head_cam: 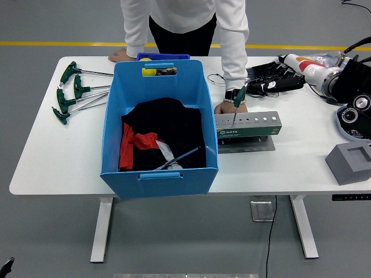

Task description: Lift tool from toolbox,place it in box,lift tool from toolbox,place it in box

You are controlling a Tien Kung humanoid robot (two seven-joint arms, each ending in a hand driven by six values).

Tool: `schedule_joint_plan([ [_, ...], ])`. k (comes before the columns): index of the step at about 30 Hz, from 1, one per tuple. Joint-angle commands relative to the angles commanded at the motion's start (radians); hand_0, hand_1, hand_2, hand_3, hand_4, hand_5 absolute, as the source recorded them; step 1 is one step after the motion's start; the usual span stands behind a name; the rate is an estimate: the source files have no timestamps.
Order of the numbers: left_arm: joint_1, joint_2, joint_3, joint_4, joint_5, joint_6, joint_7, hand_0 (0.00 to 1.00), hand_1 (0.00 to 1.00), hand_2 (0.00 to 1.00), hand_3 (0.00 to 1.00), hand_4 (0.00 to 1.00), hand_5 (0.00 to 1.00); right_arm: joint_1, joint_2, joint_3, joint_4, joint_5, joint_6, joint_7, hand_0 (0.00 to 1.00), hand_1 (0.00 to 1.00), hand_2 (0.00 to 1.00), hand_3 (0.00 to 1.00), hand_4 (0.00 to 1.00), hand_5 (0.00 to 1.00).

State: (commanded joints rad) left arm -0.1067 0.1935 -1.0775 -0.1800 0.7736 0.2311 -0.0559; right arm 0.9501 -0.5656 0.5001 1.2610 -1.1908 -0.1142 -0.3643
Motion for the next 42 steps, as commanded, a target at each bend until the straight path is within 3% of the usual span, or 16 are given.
schedule_joint_plan([
  [5,0.003,-0.003,0.010,0.000,-0.011,-0.001,-0.003,0.883,0.897,0.902,0.747,0.701,0.772,-0.151,-0.005,0.112,0.102,0.215,-0.198,0.118,0.503,0.576,0.726,0.885,0.998,0.831],
  [7,0.002,-0.003,0.018,0.000,-0.018,-0.003,-0.008,0.883,0.897,0.902,0.747,0.701,0.772,-0.198,0.006,0.138,0.132,0.299,-0.258,0.178,0.503,0.576,0.726,0.885,0.998,0.831],
  [10,0.000,-0.004,0.020,0.000,-0.018,-0.004,-0.009,0.883,0.897,0.901,0.747,0.701,0.772,-0.250,0.029,0.156,0.159,0.422,-0.305,0.250,0.480,0.568,0.742,0.908,0.998,0.821],
  [17,-0.005,-0.006,0.023,0.000,-0.019,-0.006,-0.011,0.882,0.896,0.902,0.747,0.701,0.772,-0.323,0.079,0.150,0.165,0.721,-0.320,0.329,0.471,0.569,0.756,0.919,0.998,0.814],
  [23,-0.003,-0.007,0.029,0.000,-0.019,-0.006,-0.008,0.883,0.896,0.901,0.747,0.701,0.772,-0.326,0.119,0.144,0.110,0.975,-0.313,0.363,0.469,0.569,0.757,0.933,0.998,0.826],
  [30,-0.004,-0.004,0.023,0.000,-0.006,-0.006,-0.005,0.883,0.896,0.902,0.747,0.700,0.771,-0.316,0.137,0.133,0.039,1.254,-0.300,0.380,0.463,0.564,0.754,0.937,0.998,0.864],
  [42,-0.005,-0.005,0.033,0.000,-0.002,-0.007,-0.002,0.883,0.895,0.901,0.745,0.698,0.769,-0.327,0.142,0.077,0.006,1.305,-0.306,0.378,0.465,0.561,0.753,0.940,0.997,0.865],
])
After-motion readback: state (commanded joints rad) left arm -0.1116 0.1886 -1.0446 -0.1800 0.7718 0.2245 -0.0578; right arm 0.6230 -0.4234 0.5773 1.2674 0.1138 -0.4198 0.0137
